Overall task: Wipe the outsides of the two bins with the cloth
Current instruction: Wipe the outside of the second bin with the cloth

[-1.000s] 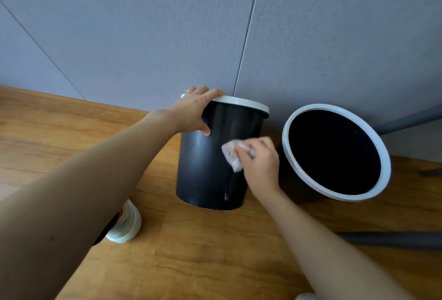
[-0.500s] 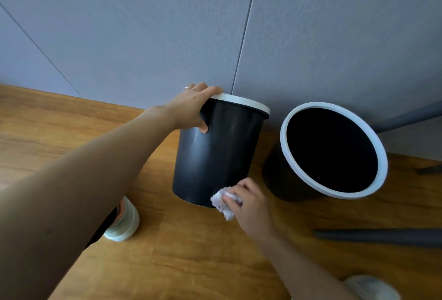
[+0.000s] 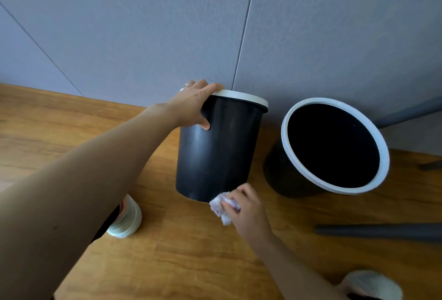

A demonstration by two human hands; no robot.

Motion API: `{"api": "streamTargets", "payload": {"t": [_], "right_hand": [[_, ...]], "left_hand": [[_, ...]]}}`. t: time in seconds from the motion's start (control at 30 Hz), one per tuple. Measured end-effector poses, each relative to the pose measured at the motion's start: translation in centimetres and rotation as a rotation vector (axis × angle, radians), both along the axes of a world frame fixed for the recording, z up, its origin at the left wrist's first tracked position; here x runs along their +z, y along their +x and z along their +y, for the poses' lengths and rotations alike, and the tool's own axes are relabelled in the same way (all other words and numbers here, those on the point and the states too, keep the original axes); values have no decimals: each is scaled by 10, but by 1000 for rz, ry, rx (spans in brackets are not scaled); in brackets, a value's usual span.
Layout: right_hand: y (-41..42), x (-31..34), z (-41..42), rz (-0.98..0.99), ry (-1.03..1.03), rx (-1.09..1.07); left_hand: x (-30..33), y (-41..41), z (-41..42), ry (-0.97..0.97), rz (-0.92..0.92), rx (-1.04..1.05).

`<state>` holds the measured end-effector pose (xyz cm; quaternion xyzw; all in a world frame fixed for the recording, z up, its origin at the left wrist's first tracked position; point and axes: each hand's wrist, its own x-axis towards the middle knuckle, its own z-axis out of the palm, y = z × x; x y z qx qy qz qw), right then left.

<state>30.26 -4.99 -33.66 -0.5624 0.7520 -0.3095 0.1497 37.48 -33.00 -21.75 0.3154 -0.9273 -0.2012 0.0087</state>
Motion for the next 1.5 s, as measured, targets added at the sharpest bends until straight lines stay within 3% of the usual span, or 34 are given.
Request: {"api": "streamTargets", "payload": {"t": [0.27,0.43,0.57,0.8,0.97,1.13,1.5], "right_hand": [[-22,32,-65,-63,-154,-201],[-10,18,-38,81,-106,-54],[-13,2,-5,42,7,68],[-34,26,-48,-118,-118,-171],[-18,16,-23,-60,25,-76],[0,-4,14,-128,186,-30],[-43,39,-9,-271,-67,-258]], "left_hand": [[-1,-3,4,-28,-12,9],[-3,1,-1,-17,-14,35],[-4,2,-1,-13,-5,29],[-6,3,0,-30,-6,30],[-7,0,0,-28,-13,40],[-4,-3,5,-24,0,-3],[18,0,3,153,45,125]]}}
